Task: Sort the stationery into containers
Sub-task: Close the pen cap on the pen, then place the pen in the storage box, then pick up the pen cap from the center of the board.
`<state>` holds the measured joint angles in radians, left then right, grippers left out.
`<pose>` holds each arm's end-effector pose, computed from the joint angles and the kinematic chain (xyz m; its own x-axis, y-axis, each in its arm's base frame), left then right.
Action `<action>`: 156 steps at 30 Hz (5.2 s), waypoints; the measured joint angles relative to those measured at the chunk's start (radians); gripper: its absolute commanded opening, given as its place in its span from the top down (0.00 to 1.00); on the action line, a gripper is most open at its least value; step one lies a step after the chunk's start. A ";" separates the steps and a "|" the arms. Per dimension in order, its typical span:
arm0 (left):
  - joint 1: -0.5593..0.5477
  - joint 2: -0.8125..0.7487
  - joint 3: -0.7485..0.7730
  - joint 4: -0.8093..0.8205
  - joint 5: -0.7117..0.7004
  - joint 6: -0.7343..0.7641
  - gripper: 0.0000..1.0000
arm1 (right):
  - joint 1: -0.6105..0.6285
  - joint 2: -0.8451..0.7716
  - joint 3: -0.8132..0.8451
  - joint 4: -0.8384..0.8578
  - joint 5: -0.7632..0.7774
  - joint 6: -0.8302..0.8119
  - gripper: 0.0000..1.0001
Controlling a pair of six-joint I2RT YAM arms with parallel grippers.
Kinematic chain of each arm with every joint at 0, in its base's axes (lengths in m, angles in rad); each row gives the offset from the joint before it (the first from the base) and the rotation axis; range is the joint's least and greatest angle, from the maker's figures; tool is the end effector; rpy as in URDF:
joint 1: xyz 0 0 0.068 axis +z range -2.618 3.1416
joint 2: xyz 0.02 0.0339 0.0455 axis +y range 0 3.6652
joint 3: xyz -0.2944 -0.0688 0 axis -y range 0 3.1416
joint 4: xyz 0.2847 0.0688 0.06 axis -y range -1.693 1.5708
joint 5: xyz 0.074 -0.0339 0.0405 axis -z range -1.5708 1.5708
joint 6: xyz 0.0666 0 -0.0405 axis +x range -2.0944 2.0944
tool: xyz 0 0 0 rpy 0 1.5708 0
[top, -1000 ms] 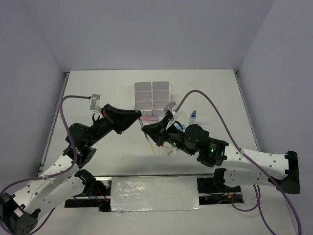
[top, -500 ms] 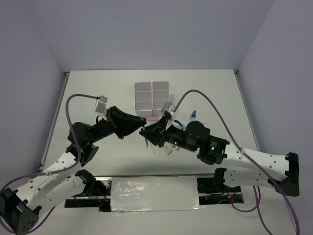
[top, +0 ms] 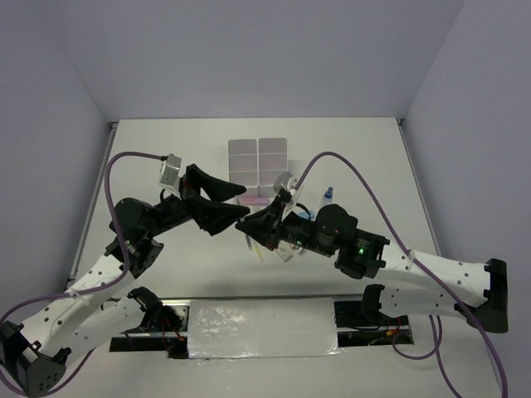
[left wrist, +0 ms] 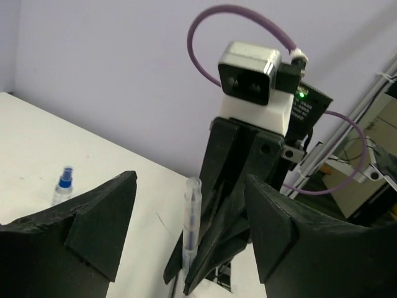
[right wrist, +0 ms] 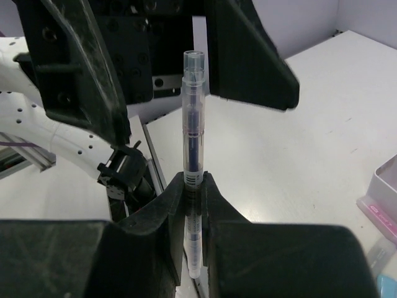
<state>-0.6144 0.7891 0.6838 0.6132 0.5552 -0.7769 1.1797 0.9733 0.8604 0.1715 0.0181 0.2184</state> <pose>0.1564 -0.1533 0.4157 -0.3239 -0.5006 -0.8028 0.8963 0.1093 -0.4298 0.1095 0.2624 0.3927 -0.1770 0.1391 -0.9743 -0.9005 0.3767 0.2173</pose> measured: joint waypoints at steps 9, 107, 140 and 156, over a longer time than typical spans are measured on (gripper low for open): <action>0.000 0.010 0.089 -0.105 -0.057 0.047 0.31 | 0.000 0.000 0.000 -0.006 0.008 -0.001 1.00; -0.198 -0.484 0.105 -1.236 -1.106 0.334 0.01 | -0.607 1.034 0.642 0.303 -0.064 -0.241 0.98; -0.193 -0.513 0.101 -1.219 -1.056 0.358 0.01 | -0.606 0.884 0.614 0.068 -0.100 -0.106 0.10; -0.161 -0.246 0.082 -1.221 -1.103 0.098 0.01 | -0.605 0.390 0.209 -0.474 -0.076 0.000 0.34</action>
<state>-0.7753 0.5434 0.7654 -0.6075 -0.5480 -0.6792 0.5743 1.3636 1.0695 -0.3027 -0.0574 0.2180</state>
